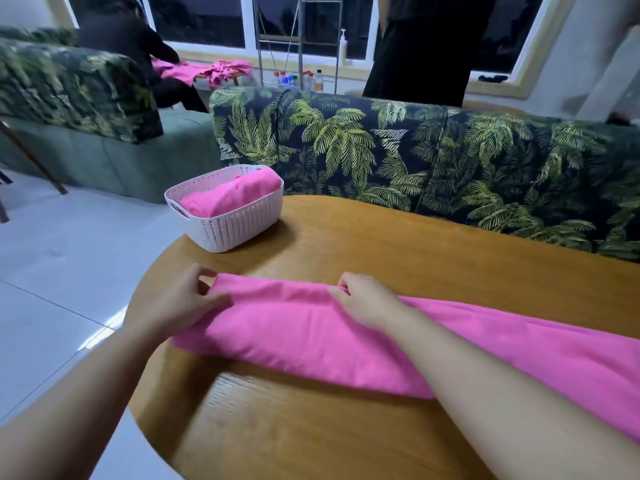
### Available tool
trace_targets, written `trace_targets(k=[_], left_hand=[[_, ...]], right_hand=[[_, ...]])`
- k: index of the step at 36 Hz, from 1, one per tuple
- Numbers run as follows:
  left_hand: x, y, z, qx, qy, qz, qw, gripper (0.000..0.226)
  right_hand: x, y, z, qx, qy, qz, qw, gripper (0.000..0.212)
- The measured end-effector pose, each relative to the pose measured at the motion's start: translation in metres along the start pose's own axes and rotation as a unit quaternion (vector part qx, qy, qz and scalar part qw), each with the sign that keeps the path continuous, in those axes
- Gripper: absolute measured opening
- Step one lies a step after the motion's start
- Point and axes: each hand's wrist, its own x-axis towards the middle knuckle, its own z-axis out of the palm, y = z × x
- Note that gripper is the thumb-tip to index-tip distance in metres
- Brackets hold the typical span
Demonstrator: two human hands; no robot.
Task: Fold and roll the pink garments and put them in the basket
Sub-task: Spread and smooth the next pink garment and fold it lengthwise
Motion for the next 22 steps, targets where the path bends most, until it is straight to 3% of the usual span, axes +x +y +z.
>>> trace_targets(k=[8,12,17,22], left_hand=[[-0.030,-0.022,0.007,-0.065,0.028,-0.075,0.995,0.064],[-0.044,-0.025,0.012,-0.143,0.007,-0.039,0.989,0.079],[-0.053,-0.029,0.015,-0.258,0.024,0.024,0.965,0.049],[-0.066,-0.040,0.014,-0.284,0.026,0.031,0.958,0.064]], right_hand=[[0.021,-0.052,0.011,0.071,-0.022,-0.062,0.995,0.027],[0.032,-0.083,0.020,0.121,-0.014,-0.089,0.989,0.022],[0.038,-0.106,0.027,0.151,0.001,-0.112,0.982,0.029],[0.046,-0.107,0.036,0.148,0.001,-0.094,0.984,0.033]])
